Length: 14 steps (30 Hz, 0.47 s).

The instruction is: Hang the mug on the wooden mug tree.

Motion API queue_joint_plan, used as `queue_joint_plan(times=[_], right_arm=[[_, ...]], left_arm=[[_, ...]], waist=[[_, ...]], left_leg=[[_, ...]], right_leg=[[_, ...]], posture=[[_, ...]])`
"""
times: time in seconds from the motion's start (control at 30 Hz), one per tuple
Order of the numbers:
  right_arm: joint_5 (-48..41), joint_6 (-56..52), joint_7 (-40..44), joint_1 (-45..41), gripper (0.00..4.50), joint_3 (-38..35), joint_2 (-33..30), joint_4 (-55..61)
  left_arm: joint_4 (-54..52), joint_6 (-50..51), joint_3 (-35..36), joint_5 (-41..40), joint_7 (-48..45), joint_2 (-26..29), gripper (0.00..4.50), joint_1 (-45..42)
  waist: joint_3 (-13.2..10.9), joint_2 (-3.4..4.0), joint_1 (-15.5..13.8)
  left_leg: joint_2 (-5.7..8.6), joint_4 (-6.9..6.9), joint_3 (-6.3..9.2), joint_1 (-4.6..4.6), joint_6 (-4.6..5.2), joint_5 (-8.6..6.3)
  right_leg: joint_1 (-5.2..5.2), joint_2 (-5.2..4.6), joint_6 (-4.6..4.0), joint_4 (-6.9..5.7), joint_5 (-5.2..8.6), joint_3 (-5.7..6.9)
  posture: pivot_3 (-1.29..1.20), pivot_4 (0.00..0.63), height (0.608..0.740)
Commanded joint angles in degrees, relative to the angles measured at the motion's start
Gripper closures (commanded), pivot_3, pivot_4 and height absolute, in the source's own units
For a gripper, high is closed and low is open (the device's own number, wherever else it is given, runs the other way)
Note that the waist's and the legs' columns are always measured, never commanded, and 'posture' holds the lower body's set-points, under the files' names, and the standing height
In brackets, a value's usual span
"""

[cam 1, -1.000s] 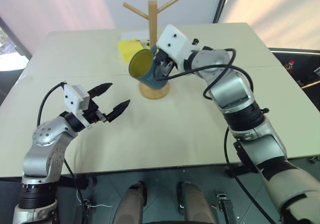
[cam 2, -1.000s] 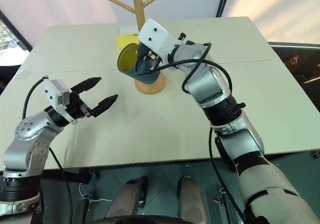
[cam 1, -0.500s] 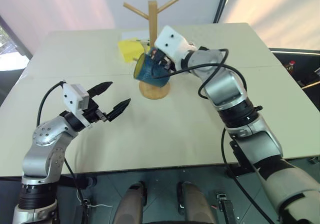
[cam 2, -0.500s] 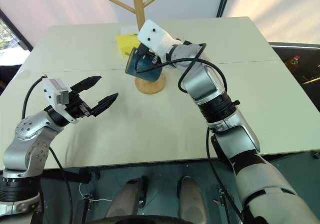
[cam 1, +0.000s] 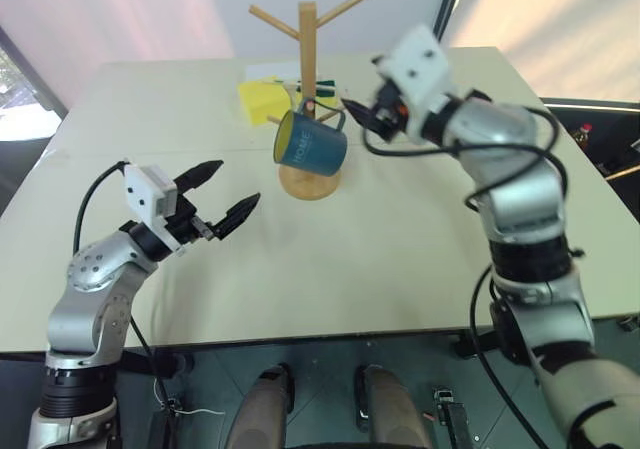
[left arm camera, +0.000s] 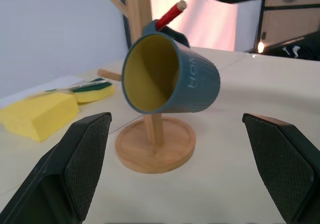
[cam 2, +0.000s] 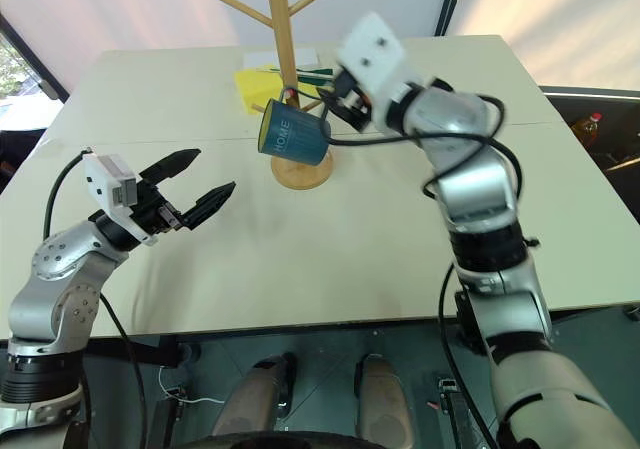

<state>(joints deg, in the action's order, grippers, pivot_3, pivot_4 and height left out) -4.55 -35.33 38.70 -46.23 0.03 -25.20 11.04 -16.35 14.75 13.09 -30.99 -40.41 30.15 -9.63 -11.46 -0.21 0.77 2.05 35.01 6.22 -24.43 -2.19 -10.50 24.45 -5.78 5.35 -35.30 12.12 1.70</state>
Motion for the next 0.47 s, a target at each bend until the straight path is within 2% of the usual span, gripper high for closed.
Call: queue_joint_plan(times=[0.03, 0.17, 0.33, 0.47], right_arm=[[-12.2, 1.7, 4.2, 8.4, 1.02, -10.2, 1.3, 3.2], [-16.7, 4.6, 3.5, 17.7, 1.02, -14.4, 4.1, -1.5], [-14.6, 12.2, 3.6, 24.4, 1.02, -11.9, 4.8, -8.1], [-14.4, 15.8, 3.3, 25.6, 1.02, -10.3, 4.9, -11.3]], left_arm=[[2.5, -0.6, 3.0, -0.7, 2.4, -1.6, 0.0, 1.4], [7.9, -2.0, 4.6, 0.9, 6.0, -4.2, 0.0, 2.6], [11.8, -3.2, 6.0, 2.7, 9.3, -5.9, 0.0, 4.9], [11.9, -4.8, 6.5, 3.6, 10.0, -6.0, 0.0, 6.9]], waist=[[0.0, 0.0, 0.0], [0.0, 0.01, 0.2], [0.0, 0.01, 0.2], [0.0, 0.01, 0.2]], left_leg=[[0.0, 0.0, 0.0, 0.0, 0.0, 0.0], [-0.02, 0.04, -0.04, 0.05, 0.01, 0.0], [-0.14, 0.09, -0.03, 0.09, 0.0, 0.0], [-0.19, 0.08, -0.05, 0.07, 0.0, 0.0]], right_leg=[[-0.01, 0.0, 0.0, 0.0, 0.0, 0.0], [-0.02, 0.0, 0.05, -0.05, 0.03, -0.01], [-0.02, 0.12, -0.05, -0.04, -0.03, -0.01], [0.01, 0.14, -0.06, -0.02, -0.03, -0.01]], posture=[[0.0, 0.15, 0.74], [0.0, 0.15, 0.74], [0.0, 0.15, 0.74], [0.0, 0.15, 0.74]])
